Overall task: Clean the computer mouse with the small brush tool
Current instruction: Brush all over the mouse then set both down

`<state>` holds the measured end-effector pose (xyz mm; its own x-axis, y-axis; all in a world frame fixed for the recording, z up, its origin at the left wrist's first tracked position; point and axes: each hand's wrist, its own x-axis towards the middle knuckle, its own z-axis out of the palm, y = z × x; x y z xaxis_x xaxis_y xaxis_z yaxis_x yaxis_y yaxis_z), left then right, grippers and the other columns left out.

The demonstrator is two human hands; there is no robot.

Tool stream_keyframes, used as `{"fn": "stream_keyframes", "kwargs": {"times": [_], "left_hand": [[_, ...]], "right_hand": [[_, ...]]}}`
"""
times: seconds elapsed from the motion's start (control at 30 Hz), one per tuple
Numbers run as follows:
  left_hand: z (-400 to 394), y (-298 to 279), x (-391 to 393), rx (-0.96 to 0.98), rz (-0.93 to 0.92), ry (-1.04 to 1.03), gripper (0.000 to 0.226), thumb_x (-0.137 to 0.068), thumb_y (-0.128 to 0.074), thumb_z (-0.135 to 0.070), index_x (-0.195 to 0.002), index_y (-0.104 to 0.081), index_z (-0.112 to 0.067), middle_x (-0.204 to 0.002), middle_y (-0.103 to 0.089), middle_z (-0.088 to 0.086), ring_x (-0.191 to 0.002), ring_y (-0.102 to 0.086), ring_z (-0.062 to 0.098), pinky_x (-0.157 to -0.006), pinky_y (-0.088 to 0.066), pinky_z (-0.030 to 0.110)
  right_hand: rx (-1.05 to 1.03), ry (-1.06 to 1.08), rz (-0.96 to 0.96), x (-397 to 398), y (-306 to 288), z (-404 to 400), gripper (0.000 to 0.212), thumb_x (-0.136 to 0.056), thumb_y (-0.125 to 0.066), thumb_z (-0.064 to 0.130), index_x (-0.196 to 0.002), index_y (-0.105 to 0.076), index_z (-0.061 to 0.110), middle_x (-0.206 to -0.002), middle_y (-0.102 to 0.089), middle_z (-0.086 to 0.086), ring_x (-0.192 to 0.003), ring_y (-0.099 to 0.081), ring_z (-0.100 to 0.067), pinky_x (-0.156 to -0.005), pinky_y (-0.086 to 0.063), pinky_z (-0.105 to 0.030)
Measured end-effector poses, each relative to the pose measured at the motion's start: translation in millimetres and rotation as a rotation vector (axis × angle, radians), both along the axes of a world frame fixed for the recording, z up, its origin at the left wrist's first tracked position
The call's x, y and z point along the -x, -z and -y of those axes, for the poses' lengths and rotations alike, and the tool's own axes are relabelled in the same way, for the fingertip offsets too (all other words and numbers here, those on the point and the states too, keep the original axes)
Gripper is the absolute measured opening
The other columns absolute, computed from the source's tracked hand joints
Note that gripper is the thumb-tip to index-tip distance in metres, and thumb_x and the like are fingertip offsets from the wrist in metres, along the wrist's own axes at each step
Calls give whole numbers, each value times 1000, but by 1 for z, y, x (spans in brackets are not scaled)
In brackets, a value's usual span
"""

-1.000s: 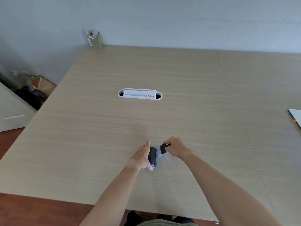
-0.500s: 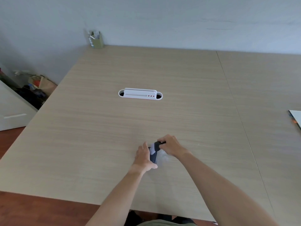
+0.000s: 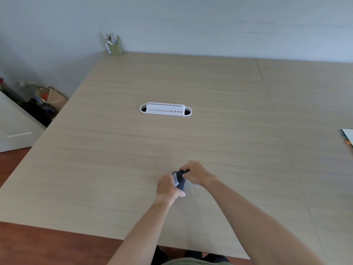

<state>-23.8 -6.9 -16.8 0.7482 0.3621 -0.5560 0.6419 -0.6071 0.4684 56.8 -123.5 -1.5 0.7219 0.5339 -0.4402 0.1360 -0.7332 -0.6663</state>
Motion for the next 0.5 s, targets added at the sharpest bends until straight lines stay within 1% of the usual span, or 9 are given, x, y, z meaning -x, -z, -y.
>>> {"fn": "stream_keyframes", "kwargs": {"times": [0.07, 0.13, 0.17, 0.27, 0.37, 0.43, 0.5], "left_hand": [[0, -3, 0, 4, -10, -9, 57, -53, -91, -23, -98, -58, -10, -94, -62, -1, -85, -60, 22, -70, -53, 31], [-1, -5, 0, 8, -15, -14, 58, -51, -91, -23, -97, -60, -9, -95, -65, 1, -84, -62, 23, -66, -53, 31], [-1, -5, 1, 10, -19, -17, 58, -50, -92, -24, -96, -60, -9, -96, -66, 3, -83, -63, 23, -63, -52, 31], [-3, -4, 4, 51, -20, -58, 54, -47, -92, -24, -90, -64, -8, -92, -69, 5, -80, -68, 25, -61, -51, 30], [-3, -1, 6, 90, 3, -121, 49, -47, -94, -22, -82, -62, -8, -83, -67, 5, -81, -71, 25, -63, -53, 30], [-3, 1, 7, 119, 12, -148, 47, -48, -95, -18, -78, -59, -7, -81, -66, 9, -82, -71, 27, -62, -51, 28], [-3, -1, 7, 133, -2, -144, 45, -49, -95, -19, -79, -61, -10, -84, -68, 5, -80, -69, 24, -66, -55, 30]], "right_hand": [[76, 1, 62, -3, 7, 5, 27, -71, -40, -14, -55, -37, 8, -67, -40, -11, -60, -35, -22, -54, -27, -34], [167, 65, 134, -11, 10, 15, 35, -74, -40, -16, -52, -36, 11, -72, -46, -13, -65, -44, -24, -57, -34, -34], [185, 89, 154, -15, 9, 19, 35, -74, -40, -16, -52, -36, 11, -74, -47, -14, -66, -46, -25, -57, -35, -33], [89, 121, 142, -19, 1, 16, 30, -71, -42, -14, -53, -36, 10, -67, -43, -10, -62, -37, -23, -54, -27, -32], [-28, 45, 27, -9, -5, -2, 20, -70, -43, -12, -58, -42, 3, -61, -34, -5, -56, -26, -18, -51, -21, -29], [-17, -41, -18, -2, -2, -10, 21, -71, -41, -13, -59, -43, 5, -59, -33, -3, -54, -24, -16, -49, -20, -29], [25, -36, 4, -2, 5, -10, 28, -70, -38, -15, -57, -37, 9, -61, -33, -5, -55, -26, -18, -50, -21, -30]]}}
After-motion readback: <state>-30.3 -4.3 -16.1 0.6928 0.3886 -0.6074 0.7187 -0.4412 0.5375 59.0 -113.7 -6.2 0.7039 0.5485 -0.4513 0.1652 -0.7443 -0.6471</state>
